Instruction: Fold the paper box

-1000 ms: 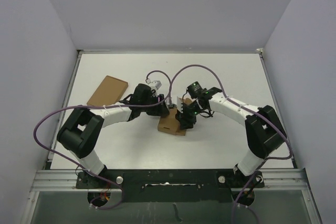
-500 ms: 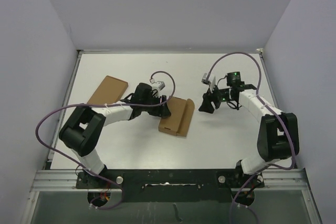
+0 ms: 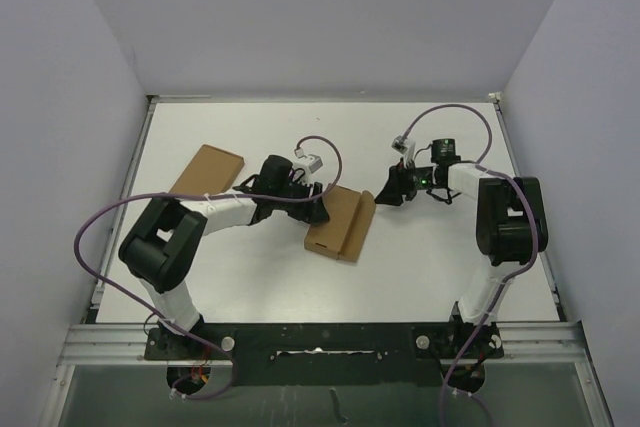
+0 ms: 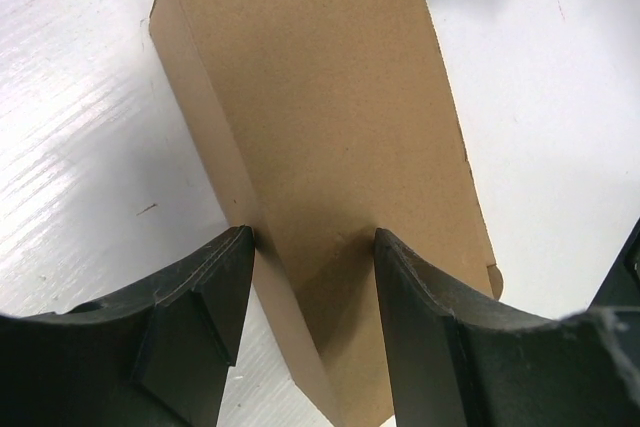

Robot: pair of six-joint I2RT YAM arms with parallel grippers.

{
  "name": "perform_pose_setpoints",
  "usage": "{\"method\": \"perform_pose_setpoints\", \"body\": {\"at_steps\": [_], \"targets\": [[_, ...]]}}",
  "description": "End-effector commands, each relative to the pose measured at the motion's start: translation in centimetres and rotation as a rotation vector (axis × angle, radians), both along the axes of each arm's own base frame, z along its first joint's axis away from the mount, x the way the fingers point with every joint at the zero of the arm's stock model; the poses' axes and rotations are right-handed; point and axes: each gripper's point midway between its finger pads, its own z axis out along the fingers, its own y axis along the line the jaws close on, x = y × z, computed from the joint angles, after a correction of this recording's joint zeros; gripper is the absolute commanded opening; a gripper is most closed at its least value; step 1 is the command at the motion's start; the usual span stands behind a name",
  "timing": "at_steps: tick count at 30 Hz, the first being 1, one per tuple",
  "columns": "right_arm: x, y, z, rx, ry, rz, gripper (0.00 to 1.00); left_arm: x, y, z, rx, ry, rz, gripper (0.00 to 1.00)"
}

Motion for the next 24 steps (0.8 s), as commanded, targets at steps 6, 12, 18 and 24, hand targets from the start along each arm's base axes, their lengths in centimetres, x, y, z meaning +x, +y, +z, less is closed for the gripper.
{"method": "perform_pose_setpoints", "body": {"at_steps": [6, 12, 18, 24], "targets": [[2.3, 1.7, 1.5, 0.05, -0.011, 0.01, 0.46, 0.5, -1.6, 0.7, -0.042, -0.064, -0.109, 0.5], [2.1, 1.5, -0.1, 0.023, 0.104, -0.024, 0.42, 0.5, -1.7, 1.0, -0.048, -0.076, -0.119, 0.5], [1.8, 1.5, -1.0, 0.015, 0.184, -0.035, 0.38, 0.3, -1.6, 0.8, -0.047, -0.077, -0.129, 0.5], [1.5, 1.5, -1.3, 0.018, 0.208, -0.023, 0.32, 0.1, -1.6, 0.6, -0.049, -0.074, -0.132, 0.5]]}}
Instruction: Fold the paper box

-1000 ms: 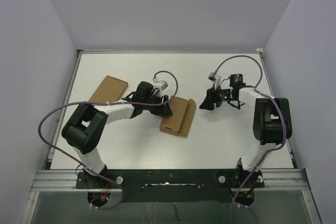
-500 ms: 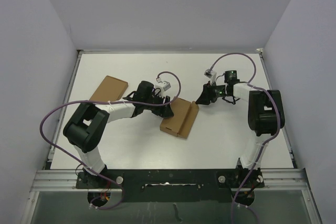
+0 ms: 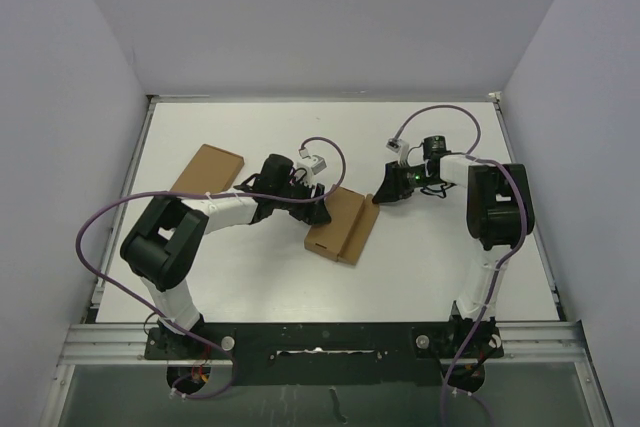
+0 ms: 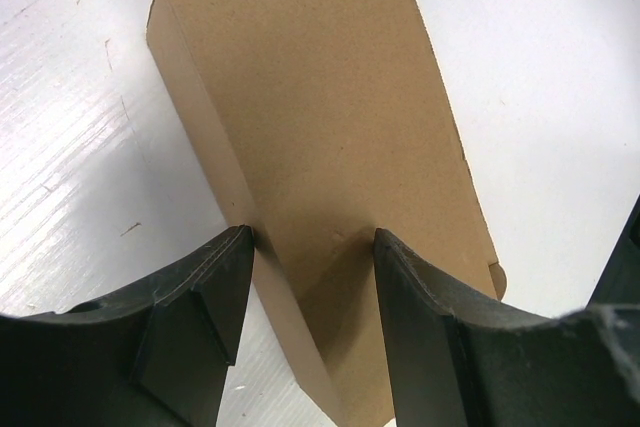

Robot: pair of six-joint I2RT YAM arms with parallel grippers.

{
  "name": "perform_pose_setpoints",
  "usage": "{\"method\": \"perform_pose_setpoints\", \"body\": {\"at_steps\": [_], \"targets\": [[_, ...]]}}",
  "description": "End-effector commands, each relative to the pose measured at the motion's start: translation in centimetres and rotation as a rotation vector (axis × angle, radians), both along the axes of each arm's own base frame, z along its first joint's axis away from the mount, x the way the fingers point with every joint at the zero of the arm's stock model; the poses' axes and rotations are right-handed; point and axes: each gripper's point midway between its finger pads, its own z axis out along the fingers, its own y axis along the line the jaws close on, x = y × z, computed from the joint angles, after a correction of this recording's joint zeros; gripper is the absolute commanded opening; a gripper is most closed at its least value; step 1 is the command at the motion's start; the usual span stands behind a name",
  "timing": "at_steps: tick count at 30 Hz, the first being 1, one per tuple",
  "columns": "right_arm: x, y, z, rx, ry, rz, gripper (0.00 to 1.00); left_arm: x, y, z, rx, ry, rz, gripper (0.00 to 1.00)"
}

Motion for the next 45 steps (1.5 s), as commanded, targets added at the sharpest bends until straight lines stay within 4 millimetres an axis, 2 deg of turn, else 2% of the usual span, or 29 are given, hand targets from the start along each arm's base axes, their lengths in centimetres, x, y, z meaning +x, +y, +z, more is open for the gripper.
{"method": "perform_pose_setpoints", "body": {"at_steps": [1, 10, 25, 34, 45], "targets": [[0.5, 0.5, 1.2, 0.021, -0.006, 0.015, 0.31, 0.4, -0.9, 0.4, -0.033, -0.03, -0.037, 0.5], [0.1, 0.7, 1.3, 0.033, -0.004, 0.031, 0.26, 0.2, -1.0, 0.5, -0.042, -0.031, -0.042, 0.5], [-0.5, 0.3, 2.0, 0.009, -0.061, 0.059, 0.06, 0.1, -0.8, 0.9, -0.077, -0.028, -0.042, 0.5], [-1.2, 0.3, 2.3, -0.011, -0.067, 0.068, 0.04, -0.1, -0.5, 0.7, -0.081, -0.018, -0.039, 0.5], [-2.2, 0.8, 3.2, -0.082, -0.166, 0.108, 0.02, -0.3, 0.0, 0.4, -0.093, 0.0, -0.022, 0.5]]}}
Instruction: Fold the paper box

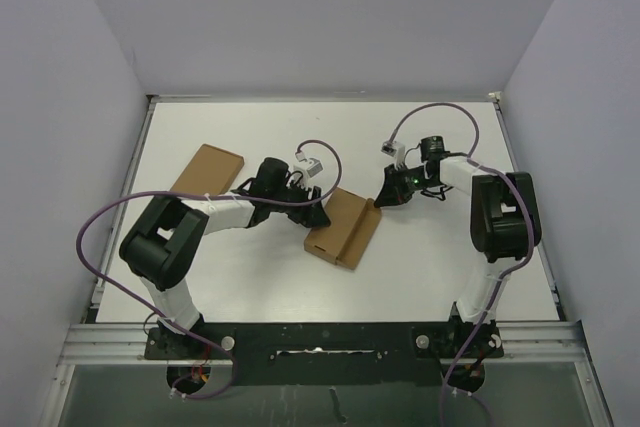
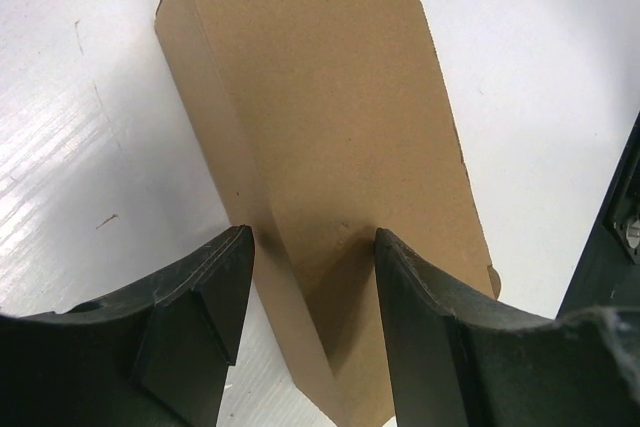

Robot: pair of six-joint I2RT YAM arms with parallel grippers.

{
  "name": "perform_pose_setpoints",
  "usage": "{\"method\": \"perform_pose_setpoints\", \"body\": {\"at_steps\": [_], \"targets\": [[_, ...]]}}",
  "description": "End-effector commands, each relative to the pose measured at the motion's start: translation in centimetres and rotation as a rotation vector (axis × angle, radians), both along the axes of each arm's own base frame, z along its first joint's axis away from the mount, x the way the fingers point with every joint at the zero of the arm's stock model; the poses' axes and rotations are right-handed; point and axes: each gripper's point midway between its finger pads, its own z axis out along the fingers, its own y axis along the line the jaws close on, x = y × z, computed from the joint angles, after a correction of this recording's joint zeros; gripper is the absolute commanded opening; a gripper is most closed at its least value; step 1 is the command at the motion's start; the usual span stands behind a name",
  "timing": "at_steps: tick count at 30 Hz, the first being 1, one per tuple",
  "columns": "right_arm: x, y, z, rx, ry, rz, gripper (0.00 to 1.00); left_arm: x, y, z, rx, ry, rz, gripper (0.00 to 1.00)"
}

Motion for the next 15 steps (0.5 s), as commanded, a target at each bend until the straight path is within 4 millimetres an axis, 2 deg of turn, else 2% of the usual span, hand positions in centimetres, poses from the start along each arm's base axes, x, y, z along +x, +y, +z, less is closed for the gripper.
{"method": "perform_pose_setpoints", "body": {"at_steps": [1, 6, 15], "targets": [[0.2, 0.5, 1.9, -0.025, -0.105, 0.033, 0.02, 0.4, -0.1, 0.6, -0.039, -0.022, -0.003, 0.49], [-0.4, 0.5, 1.3, -0.082, -0.14, 0.061, 0.02, 0.3, 0.4, 0.1, -0.034, 0.009, 0.022, 0.49], [-1.6, 1.3, 1.6, -0.137, -0.249, 0.148, 0.02, -0.1, 0.7, -0.6, -0.03, 0.041, 0.045, 0.49]]}}
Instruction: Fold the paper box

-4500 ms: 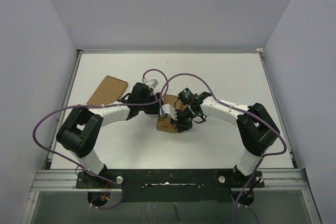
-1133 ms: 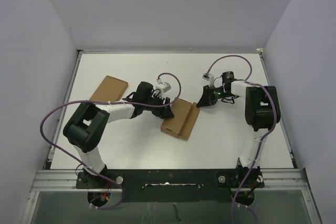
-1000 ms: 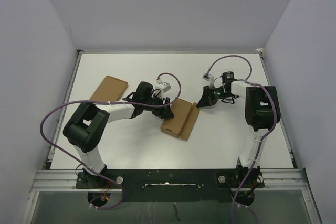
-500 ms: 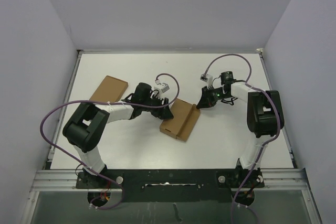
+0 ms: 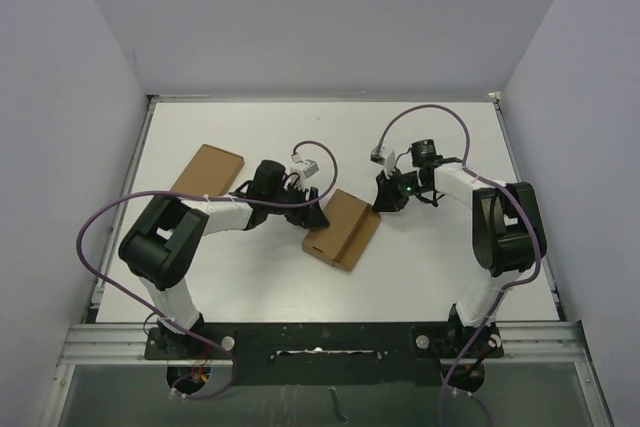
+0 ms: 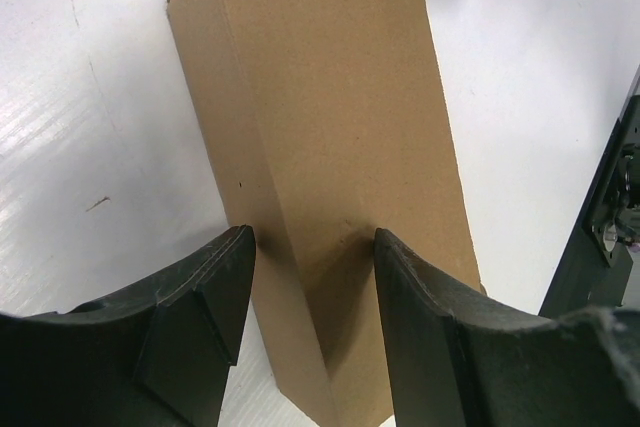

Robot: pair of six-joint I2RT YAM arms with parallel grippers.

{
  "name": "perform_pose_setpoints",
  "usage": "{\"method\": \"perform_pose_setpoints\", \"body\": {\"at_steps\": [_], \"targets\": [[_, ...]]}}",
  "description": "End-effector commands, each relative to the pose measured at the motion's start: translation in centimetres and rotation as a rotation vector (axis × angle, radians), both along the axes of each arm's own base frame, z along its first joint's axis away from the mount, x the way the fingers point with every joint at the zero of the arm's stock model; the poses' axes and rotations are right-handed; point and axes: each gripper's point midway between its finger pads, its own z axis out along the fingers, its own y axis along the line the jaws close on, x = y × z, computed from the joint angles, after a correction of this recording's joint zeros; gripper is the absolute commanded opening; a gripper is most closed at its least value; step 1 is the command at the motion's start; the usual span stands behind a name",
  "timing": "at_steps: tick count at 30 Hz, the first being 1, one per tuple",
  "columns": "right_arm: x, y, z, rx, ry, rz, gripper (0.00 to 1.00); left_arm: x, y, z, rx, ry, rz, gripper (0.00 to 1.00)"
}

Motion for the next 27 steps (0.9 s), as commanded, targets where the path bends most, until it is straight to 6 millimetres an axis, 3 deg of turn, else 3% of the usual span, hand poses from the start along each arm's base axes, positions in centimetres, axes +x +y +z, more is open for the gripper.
{"method": "perform_pose_setpoints", "body": {"at_steps": [1, 27], "targets": [[-0.2, 0.7, 1.6, -0.008, -0.105, 0.062, 0.02, 0.3, 0.4, -0.3, 0.002, -0.008, 0.018, 0.49], [-2.8, 1.1, 1.0, -0.028, -0.146, 0.174, 0.01, 0.6, 1.2, -1.1, 0.026, 0.028, 0.075, 0.48]]}}
